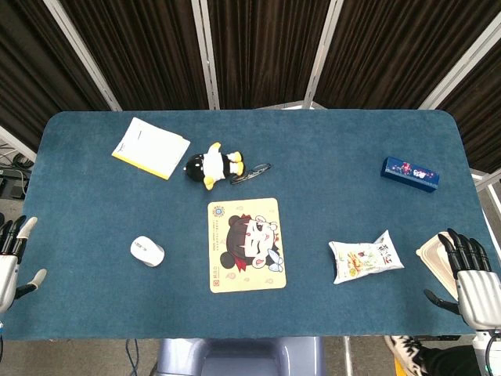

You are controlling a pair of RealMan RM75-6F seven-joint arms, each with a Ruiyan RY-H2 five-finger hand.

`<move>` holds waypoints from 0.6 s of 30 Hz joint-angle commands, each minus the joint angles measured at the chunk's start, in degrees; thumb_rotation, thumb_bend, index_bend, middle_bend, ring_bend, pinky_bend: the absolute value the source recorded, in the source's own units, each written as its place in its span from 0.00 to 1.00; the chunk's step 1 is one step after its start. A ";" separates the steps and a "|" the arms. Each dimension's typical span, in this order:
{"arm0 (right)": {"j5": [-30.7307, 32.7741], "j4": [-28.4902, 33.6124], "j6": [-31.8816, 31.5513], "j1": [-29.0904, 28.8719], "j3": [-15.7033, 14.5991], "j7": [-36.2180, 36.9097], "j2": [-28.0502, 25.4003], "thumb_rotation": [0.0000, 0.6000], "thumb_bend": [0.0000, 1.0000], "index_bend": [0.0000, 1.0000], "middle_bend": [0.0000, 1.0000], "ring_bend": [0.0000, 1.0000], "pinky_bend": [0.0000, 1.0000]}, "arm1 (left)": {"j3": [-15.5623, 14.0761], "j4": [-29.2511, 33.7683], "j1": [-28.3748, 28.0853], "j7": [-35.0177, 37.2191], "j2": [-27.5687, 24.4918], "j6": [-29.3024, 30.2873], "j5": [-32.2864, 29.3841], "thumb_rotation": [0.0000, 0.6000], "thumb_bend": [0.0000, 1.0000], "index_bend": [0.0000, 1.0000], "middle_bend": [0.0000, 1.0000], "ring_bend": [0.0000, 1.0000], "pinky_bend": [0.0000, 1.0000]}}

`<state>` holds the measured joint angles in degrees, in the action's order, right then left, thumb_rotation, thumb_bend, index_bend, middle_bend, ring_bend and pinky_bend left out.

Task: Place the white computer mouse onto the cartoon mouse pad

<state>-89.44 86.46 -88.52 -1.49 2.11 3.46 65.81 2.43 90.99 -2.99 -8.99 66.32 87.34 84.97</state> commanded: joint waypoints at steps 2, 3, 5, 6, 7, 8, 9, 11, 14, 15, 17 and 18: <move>0.00 -0.03 -0.02 0.02 0.00 0.09 -0.02 1.00 0.07 0.01 0.00 0.00 0.00 | -0.01 0.00 0.00 -0.08 0.02 0.04 0.05 1.00 0.26 0.00 0.00 0.00 0.00; -0.01 -0.05 -0.03 0.02 -0.01 0.09 -0.01 1.00 0.07 0.01 0.00 0.00 0.00 | -0.02 0.02 0.00 -0.08 0.02 0.04 0.05 1.00 0.26 0.00 0.00 0.00 0.00; -0.01 -0.08 -0.06 0.04 -0.01 0.11 0.00 1.00 0.07 0.01 0.00 0.00 0.00 | -0.02 0.04 0.00 -0.06 0.01 0.03 0.06 1.00 0.26 0.00 0.00 0.00 0.00; -0.01 -0.10 -0.08 0.06 -0.01 0.14 0.00 1.00 0.07 0.01 0.00 0.00 0.00 | -0.03 0.04 0.01 -0.08 0.00 0.05 0.09 1.00 0.26 0.00 0.00 0.00 0.00; -0.01 -0.10 -0.09 0.07 -0.02 0.21 0.00 1.00 0.07 0.01 0.00 0.00 0.00 | -0.05 0.01 0.02 -0.10 -0.01 0.08 0.13 1.00 0.26 0.00 0.00 0.00 0.00; -0.05 -0.10 -0.11 0.08 -0.04 0.23 -0.01 1.00 0.07 0.01 0.00 0.00 0.00 | -0.05 -0.01 0.02 -0.08 -0.01 0.11 0.15 1.00 0.26 0.00 0.00 0.00 0.00; -0.10 -0.11 -0.13 0.08 -0.05 0.21 0.00 1.00 0.07 0.01 0.00 0.00 0.00 | -0.06 -0.01 0.05 0.06 0.00 0.11 0.14 1.00 0.26 0.00 0.00 0.00 0.00; -0.12 -0.09 -0.14 0.07 -0.05 0.18 0.01 1.00 0.07 0.01 0.00 0.00 0.00 | -0.06 -0.11 0.03 0.34 -0.01 0.07 0.15 1.00 0.26 0.00 0.00 0.00 0.00; -0.07 -0.03 -0.07 0.04 -0.02 0.05 0.03 1.00 0.07 0.01 0.00 0.00 0.00 | 0.00 -0.21 -0.07 0.21 0.04 -0.05 0.10 1.00 0.26 0.00 0.00 0.00 0.00; -0.04 0.00 -0.03 0.01 0.00 -0.01 0.03 1.00 0.07 0.01 0.00 0.00 0.00 | 0.02 -0.20 -0.11 0.13 0.05 -0.14 0.04 1.00 0.26 0.00 0.00 0.00 0.00; 0.02 0.06 0.05 -0.02 0.03 -0.10 0.02 1.00 0.07 0.01 0.00 0.00 0.00 | 0.09 -0.17 -0.15 -0.11 0.09 -0.18 -0.06 1.00 0.26 0.00 0.00 0.00 0.00; 0.03 0.10 0.09 -0.04 0.04 -0.10 0.01 1.00 0.07 0.01 0.00 0.00 0.00 | 0.12 -0.18 -0.17 -0.22 0.12 -0.18 -0.11 1.00 0.26 0.00 0.00 0.00 0.00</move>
<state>-89.41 86.56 -88.43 -1.53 2.15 3.36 65.82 2.52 90.81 -3.14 -9.17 66.42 87.16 84.89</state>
